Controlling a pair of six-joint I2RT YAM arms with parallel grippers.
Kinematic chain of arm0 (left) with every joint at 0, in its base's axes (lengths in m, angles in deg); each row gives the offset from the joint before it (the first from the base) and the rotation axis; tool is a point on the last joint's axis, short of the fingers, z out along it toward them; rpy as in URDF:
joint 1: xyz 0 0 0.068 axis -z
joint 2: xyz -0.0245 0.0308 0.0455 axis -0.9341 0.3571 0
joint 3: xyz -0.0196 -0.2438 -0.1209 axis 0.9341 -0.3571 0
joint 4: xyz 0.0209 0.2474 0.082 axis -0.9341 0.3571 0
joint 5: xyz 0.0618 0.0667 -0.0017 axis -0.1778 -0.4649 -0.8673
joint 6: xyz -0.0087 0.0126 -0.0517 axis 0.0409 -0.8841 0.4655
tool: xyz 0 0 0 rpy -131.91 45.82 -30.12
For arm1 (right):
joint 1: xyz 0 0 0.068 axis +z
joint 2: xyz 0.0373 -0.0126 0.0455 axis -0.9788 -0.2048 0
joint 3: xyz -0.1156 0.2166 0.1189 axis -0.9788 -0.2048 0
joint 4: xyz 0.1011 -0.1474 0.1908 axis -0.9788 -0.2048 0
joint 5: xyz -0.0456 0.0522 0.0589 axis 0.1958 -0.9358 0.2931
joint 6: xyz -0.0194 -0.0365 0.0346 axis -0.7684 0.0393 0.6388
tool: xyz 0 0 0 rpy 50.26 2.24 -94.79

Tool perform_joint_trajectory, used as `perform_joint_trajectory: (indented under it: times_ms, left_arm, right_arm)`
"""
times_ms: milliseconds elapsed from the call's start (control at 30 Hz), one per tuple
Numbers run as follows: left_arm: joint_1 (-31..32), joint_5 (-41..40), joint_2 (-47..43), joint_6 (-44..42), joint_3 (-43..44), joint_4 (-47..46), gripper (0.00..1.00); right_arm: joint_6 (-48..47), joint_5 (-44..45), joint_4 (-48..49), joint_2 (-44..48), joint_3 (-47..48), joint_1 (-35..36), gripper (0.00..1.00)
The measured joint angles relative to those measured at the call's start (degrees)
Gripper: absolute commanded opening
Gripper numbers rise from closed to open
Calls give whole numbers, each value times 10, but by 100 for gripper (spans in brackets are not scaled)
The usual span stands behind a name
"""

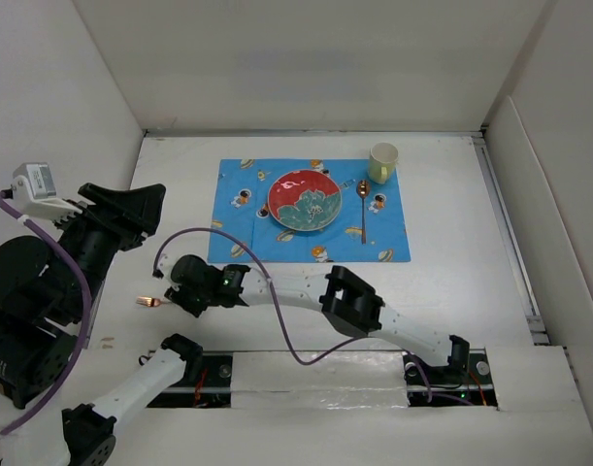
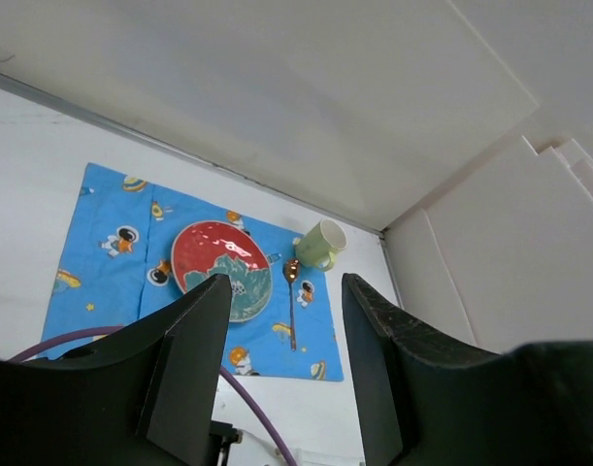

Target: Set the dinner table for one person

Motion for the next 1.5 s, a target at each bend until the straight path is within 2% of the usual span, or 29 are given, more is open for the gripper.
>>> perform_joint_trajectory:
  times_ms: [33, 67, 167, 400, 567, 867, 1000, 1200, 1500]
  left_arm:
    - [0, -2, 0, -4, 0, 1, 46]
    - [0, -3, 0, -9, 0, 2, 46]
    - [0, -7, 0, -20, 0, 3, 46]
    - [0, -12, 1, -45, -5, 1, 46]
    - [0, -19, 1, -55, -33, -10, 46]
    - [0, -15, -5, -54, -106, -29, 46]
    - [0, -1, -17, -48, -158, -42, 45]
    - [0, 22, -20, -40, -207, -43, 45]
    - [0, 36, -27, -38, -237, -51, 45]
  right_arm:
    - [-1, 12, 7, -2, 0, 0, 36]
    - [-2, 24, 14, -5, 0, 1, 21]
    - [-2, 58, 33, -9, -3, 2, 0]
    - [15, 86, 62, -2, -19, 3, 0]
    - [82, 84, 46, 23, -33, -15, 0]
    - [264, 113, 47, 114, -31, -144, 0]
    - [346, 159, 24, 91, 16, -193, 0]
    - [440, 205, -10, 38, 43, -212, 0]
    - [481, 215, -36, -8, 50, -224, 0]
